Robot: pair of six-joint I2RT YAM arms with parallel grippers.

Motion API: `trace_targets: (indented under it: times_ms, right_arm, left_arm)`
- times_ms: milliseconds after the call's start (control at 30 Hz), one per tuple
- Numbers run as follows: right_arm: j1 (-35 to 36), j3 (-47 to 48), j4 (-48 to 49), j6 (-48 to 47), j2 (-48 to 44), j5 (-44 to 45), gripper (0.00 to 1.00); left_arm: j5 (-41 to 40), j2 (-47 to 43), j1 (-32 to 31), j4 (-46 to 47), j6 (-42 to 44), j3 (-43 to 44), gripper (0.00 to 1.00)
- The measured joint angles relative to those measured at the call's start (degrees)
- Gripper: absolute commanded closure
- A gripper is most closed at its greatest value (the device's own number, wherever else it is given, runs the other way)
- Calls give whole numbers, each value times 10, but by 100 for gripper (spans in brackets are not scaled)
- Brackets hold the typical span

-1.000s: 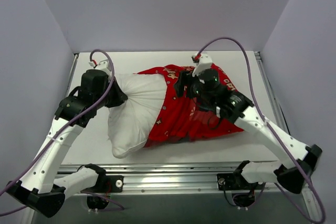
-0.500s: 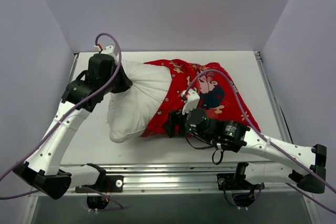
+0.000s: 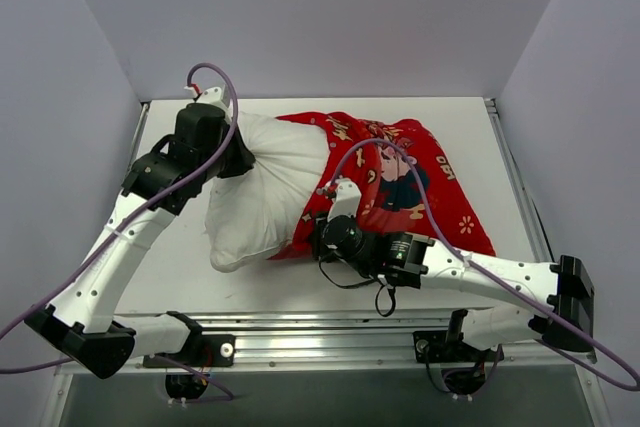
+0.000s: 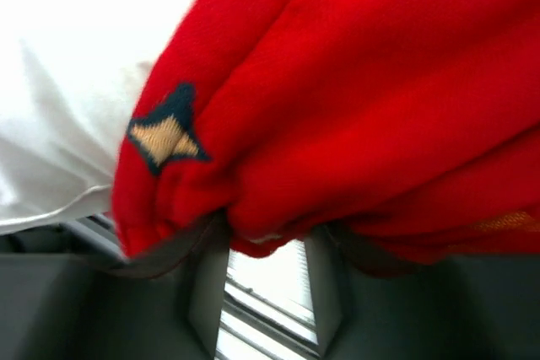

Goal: Remove the pillowcase from the pillow

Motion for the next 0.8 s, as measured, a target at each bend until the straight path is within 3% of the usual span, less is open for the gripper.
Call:
trace_targets:
  times_ms: [67,267,533,633,800]
  right_arm:
    - [0,0,-6,10,5,23,100]
    - [-49,-42,-25,45,-31,46,100]
    - [-282,-95,-80,73,-254,19,100]
    - [-310,-95,-79,64,-286,-11,100]
    - [-314,-96,-99,17,-267,-73,100]
  left_arm:
    - [-5,2,0,0,0,0,98]
    - [12,6,28,-12,10,13,98]
    - [160,3,176,-45,15,9,98]
    - [219,-28,230,-43,12,-32,98]
    - [249,-113,258,-40,16,-133,98]
